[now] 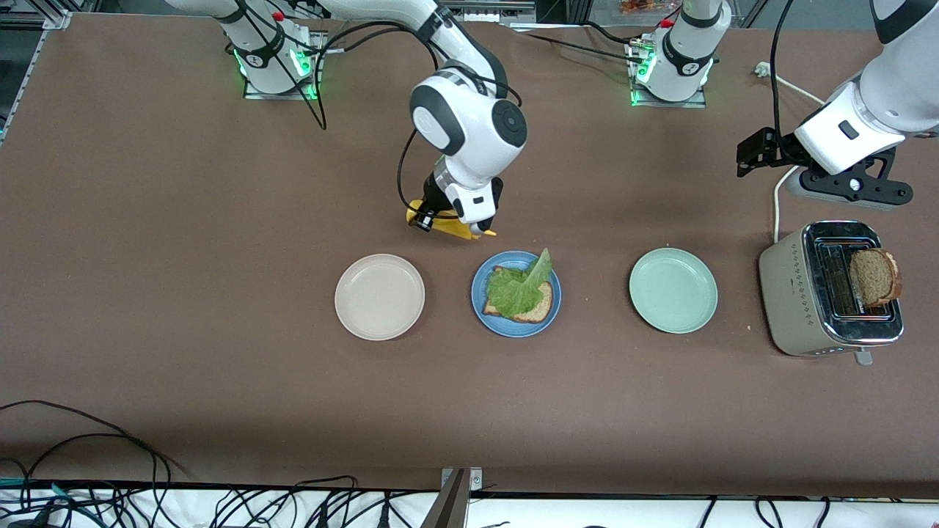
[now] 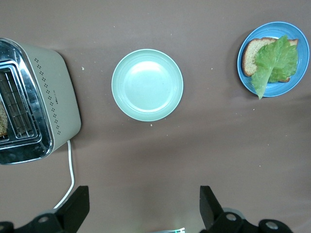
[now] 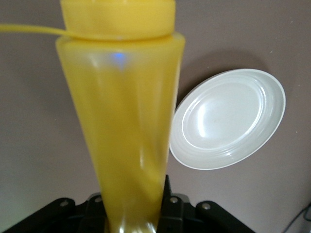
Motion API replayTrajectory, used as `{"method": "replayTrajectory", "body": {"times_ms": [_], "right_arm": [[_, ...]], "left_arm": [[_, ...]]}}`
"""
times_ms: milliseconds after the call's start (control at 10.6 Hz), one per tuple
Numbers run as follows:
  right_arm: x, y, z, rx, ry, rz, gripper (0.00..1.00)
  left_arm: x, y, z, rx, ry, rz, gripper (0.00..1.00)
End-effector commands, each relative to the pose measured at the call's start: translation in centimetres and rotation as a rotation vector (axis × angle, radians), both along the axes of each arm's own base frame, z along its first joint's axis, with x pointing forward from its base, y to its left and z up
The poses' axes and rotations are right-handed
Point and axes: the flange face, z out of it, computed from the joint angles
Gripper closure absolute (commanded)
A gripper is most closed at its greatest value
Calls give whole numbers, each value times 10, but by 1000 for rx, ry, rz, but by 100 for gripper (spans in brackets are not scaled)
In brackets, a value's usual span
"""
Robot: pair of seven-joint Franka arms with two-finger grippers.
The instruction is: Make sandwich in blue plate with both arms
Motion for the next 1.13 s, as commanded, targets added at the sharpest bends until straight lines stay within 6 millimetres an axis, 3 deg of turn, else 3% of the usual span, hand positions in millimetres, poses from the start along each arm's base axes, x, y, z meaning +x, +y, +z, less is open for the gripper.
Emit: {"method": "replayTrajectory", "body": {"times_ms": [0,376,845,939,1033], "right_arm": [[-3,23,-41,-112,-97,6,100],[5,25,-76,-153,-130,27,100],[8,23,-76,-162,-140,32,100],[10,22,-73,-146,-140,32,100],[19,17,-58,-106,-139,21,100]], "left_arm": [[2,-1,6,-21,-5,5,0],[2,0,6,-21,-4,5,0],[2,-1,6,-21,-5,5,0],[2,-1,6,-21,-5,5,0],[2,-1,7,-21,-5,3,0]]}}
